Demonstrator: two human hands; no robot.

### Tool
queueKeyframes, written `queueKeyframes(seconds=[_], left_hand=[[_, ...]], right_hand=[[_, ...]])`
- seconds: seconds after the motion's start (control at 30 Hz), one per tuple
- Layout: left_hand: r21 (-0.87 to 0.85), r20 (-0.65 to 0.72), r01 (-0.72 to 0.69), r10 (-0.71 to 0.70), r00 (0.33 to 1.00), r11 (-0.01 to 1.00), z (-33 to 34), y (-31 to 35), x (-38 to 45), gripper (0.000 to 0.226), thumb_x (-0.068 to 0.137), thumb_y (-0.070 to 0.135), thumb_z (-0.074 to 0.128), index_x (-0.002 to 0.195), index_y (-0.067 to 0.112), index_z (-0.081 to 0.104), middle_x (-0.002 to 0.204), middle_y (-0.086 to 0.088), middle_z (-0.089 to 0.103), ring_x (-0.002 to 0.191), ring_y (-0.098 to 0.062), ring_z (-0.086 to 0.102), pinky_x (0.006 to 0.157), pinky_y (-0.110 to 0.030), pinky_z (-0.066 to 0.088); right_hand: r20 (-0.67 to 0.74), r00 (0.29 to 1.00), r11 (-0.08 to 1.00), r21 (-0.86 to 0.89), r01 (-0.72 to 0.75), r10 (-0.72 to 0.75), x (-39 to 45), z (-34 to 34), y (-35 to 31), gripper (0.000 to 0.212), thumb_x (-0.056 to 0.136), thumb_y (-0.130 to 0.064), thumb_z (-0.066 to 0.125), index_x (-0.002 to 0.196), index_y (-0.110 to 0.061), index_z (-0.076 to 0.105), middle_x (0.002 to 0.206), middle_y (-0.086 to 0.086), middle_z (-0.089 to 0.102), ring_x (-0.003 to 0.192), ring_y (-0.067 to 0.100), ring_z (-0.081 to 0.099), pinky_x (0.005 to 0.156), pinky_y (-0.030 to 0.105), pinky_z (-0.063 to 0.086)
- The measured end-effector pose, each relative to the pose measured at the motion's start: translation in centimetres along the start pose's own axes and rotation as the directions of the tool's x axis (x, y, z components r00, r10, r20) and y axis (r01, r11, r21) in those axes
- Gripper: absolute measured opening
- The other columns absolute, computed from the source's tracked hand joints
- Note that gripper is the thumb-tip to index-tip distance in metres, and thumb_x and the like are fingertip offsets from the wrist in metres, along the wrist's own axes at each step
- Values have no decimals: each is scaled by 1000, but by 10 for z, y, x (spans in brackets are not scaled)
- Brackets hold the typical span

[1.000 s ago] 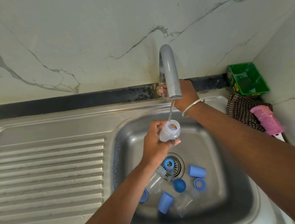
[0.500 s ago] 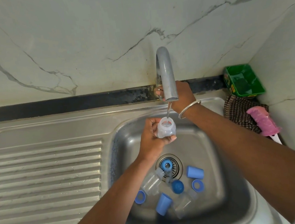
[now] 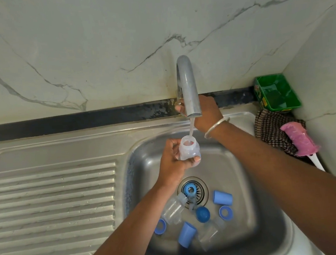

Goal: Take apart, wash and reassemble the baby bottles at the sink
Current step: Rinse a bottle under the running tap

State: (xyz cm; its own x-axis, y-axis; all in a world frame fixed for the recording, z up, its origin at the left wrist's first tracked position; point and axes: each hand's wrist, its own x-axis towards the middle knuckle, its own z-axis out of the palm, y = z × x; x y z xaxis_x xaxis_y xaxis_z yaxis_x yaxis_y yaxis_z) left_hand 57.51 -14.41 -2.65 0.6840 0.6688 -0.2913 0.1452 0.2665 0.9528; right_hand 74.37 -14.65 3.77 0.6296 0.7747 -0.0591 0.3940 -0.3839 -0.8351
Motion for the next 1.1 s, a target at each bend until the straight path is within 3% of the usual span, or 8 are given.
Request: queueKeyframes(seconds=[0.13, 0.27, 0.43, 0.6, 0.73, 0.9, 1.0, 1.1], left_hand=[[-66, 14, 68, -68, 998, 995, -2, 4, -3, 46, 64, 13, 84, 100, 23, 57, 105, -7, 71, 92, -14, 68, 69, -33, 54], [-171, 5, 246, -249, 969, 954, 2, 10, -5, 30, 90, 0, 62, 117, 11, 58, 97, -1, 70, 81, -10, 70, 59, -24, 54], [-310, -67, 442, -483, 873, 842, 14, 11, -9, 38, 104, 45, 42, 113, 17, 66, 101, -6, 75, 98, -23, 68, 90, -42, 52], [-321, -240, 432, -514, 824, 843, 4, 8, -15, 29, 104, 30, 47, 102, 12, 70, 74, -2, 73, 63, -12, 66, 60, -26, 55], [-178, -239, 318, -354, 904, 931, -2, 9, -20, 20, 97, 28, 60, 102, 13, 73, 82, -6, 74, 70, -13, 68, 57, -19, 51], [179, -100, 149, -133, 986, 973, 14, 16, -15, 18, 95, 19, 64, 112, 21, 69, 93, 8, 73, 83, 9, 67, 72, -7, 47], [156, -112, 134, -117, 987, 979, 24, 25, -16, 19, 101, 14, 50, 98, 26, 65, 88, 9, 69, 76, 8, 66, 64, -6, 46], [102, -109, 335, -324, 940, 937, 22, 31, -12, 16, 97, 16, 49, 97, 22, 64, 97, -5, 69, 82, -13, 63, 66, -25, 48]], right_hand=[[-239, 971, 999, 47, 2, 10, -55, 2, 1, 21, 94, -23, 61, 111, -13, 70, 92, -8, 66, 76, -6, 61, 73, 7, 45], [-136, 972, 962, 221, -161, 194, -111, 25, 33, 31, 96, -42, 55, 116, -23, 68, 103, -9, 73, 95, 4, 68, 89, 29, 55], [68, 964, 938, 223, -267, 258, -127, 50, 34, 22, 97, -40, 53, 116, -32, 62, 101, -11, 70, 93, 4, 67, 81, 21, 53], [198, 888, 890, 113, -442, 416, -101, 61, 28, 39, 92, -50, 56, 107, -16, 67, 98, 5, 71, 89, 19, 68, 82, 37, 57], [343, 717, 504, 532, -681, 607, -82, 61, 29, 32, 97, -36, 55, 103, -7, 64, 95, 14, 66, 81, 29, 66, 71, 40, 57], [395, 604, 62, 801, -596, 692, -84, 51, 36, 29, 95, -18, 51, 116, -1, 63, 97, 21, 69, 74, 29, 69, 56, 30, 57], [396, 629, 75, 805, -588, 669, -92, 47, 35, 28, 96, -25, 56, 111, -4, 65, 89, 17, 69, 72, 26, 67, 66, 33, 55], [394, 693, 257, 727, -637, 604, -102, 36, 36, 20, 94, -22, 59, 101, -5, 67, 83, 14, 70, 64, 24, 68, 62, 33, 53]])
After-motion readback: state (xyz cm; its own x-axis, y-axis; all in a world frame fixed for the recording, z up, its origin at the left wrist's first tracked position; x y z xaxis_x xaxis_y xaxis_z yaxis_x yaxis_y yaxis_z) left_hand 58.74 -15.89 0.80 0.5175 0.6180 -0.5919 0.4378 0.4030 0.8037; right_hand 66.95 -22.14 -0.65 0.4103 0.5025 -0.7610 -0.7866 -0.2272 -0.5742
